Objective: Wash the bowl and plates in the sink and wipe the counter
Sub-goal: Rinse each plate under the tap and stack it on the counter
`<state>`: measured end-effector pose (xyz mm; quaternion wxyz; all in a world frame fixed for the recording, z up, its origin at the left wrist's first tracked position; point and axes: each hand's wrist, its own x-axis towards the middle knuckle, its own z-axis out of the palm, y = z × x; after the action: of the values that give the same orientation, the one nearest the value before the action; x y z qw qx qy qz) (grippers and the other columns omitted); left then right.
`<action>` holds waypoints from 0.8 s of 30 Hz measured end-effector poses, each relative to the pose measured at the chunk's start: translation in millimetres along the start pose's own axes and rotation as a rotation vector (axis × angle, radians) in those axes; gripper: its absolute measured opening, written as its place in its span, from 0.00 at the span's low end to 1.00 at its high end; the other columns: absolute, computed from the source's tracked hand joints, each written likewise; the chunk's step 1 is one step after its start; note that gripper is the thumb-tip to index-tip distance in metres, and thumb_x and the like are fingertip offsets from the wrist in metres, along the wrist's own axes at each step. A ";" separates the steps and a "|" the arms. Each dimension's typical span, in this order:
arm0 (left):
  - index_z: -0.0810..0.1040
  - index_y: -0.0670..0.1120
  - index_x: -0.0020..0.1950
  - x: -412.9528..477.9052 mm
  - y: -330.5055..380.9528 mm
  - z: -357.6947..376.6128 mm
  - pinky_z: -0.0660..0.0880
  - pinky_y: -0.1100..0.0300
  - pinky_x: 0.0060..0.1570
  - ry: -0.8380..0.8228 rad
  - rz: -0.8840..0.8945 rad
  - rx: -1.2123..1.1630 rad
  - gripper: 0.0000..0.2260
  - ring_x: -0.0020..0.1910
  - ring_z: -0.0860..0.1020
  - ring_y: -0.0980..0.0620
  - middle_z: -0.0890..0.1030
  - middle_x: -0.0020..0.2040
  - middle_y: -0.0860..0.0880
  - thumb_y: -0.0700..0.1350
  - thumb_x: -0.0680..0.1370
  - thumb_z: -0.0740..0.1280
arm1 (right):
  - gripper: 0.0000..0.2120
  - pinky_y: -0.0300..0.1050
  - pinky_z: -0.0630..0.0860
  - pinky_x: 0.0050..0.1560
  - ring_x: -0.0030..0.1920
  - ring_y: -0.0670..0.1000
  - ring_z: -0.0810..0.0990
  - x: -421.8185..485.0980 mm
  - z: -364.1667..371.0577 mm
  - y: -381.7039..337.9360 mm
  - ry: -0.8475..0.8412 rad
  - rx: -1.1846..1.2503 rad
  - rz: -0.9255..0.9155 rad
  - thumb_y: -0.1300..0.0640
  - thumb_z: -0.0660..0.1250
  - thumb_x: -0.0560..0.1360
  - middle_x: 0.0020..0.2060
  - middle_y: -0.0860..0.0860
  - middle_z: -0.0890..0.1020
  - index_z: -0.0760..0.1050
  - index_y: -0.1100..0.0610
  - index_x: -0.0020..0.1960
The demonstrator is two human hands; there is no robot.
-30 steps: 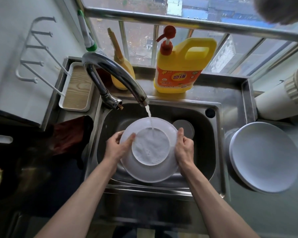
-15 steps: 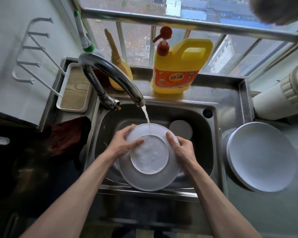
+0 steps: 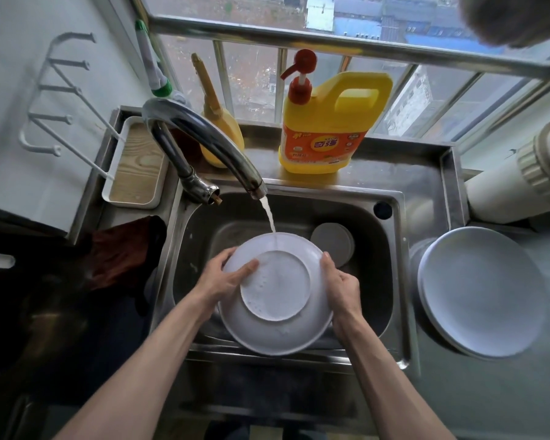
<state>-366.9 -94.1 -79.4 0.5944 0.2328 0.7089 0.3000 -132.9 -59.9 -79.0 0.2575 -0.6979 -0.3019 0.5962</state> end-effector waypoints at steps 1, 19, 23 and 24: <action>0.76 0.54 0.68 2.7 2.9 -2.1 0.80 0.47 0.60 -0.038 0.017 0.034 0.29 0.59 0.81 0.47 0.81 0.62 0.50 0.57 0.70 0.80 | 0.23 0.55 0.85 0.48 0.41 0.56 0.87 2.5 -0.5 -0.8 -0.051 -0.048 -0.025 0.37 0.67 0.80 0.39 0.56 0.87 0.83 0.58 0.46; 0.82 0.47 0.67 1.9 -5.8 8.6 0.81 0.62 0.55 0.195 0.166 -0.102 0.31 0.57 0.83 0.55 0.85 0.59 0.53 0.55 0.67 0.81 | 0.19 0.50 0.78 0.43 0.38 0.54 0.81 6.2 -5.2 -13.2 -0.019 -0.033 -0.073 0.49 0.65 0.82 0.38 0.55 0.83 0.81 0.63 0.42; 0.80 0.47 0.68 2.6 6.0 5.6 0.79 0.68 0.49 0.103 0.215 0.018 0.27 0.57 0.80 0.59 0.81 0.56 0.60 0.50 0.71 0.80 | 0.15 0.43 0.81 0.42 0.42 0.47 0.86 14.1 -3.7 -21.6 -0.127 -0.219 -0.167 0.41 0.69 0.80 0.41 0.49 0.87 0.84 0.52 0.49; 0.79 0.49 0.69 2.3 8.8 4.7 0.78 0.67 0.50 0.095 0.215 0.044 0.26 0.57 0.80 0.57 0.80 0.56 0.60 0.51 0.72 0.79 | 0.16 0.42 0.80 0.40 0.40 0.47 0.86 16.0 -2.3 -21.9 -0.135 -0.238 -0.168 0.40 0.69 0.80 0.40 0.49 0.87 0.84 0.52 0.48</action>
<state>-362.9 -85.5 -75.4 0.5193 0.3062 0.7136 0.3569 -131.5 -33.3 -73.6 0.2013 -0.6538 -0.4444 0.5783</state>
